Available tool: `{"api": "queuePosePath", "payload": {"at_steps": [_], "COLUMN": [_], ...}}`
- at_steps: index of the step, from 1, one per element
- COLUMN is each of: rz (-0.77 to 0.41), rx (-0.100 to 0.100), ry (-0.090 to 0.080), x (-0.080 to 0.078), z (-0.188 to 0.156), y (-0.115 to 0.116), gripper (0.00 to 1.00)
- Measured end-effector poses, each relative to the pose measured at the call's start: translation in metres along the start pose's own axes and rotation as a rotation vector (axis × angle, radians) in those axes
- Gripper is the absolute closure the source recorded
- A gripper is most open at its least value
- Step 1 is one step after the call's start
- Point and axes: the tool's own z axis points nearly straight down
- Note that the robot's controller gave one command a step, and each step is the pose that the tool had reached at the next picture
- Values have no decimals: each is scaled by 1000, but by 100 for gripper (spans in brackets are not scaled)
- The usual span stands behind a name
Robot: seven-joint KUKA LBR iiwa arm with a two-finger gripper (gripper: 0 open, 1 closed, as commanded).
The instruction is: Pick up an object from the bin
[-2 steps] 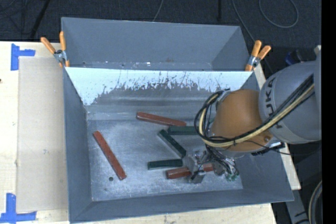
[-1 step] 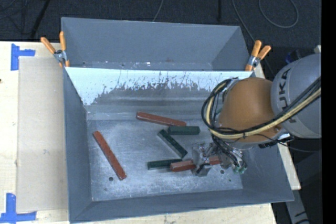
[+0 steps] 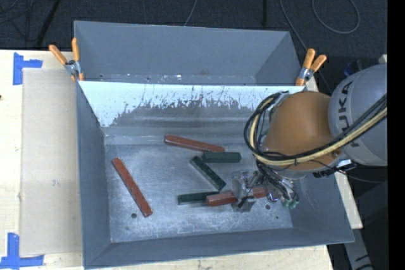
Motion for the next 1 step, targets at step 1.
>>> {"api": "queuePosePath", "payload": {"at_steps": [1], "rz": [3], "rx": [0], "ry": [-1], "x": [0], "z": [-15], "y": [0], "gripper": [100]}}
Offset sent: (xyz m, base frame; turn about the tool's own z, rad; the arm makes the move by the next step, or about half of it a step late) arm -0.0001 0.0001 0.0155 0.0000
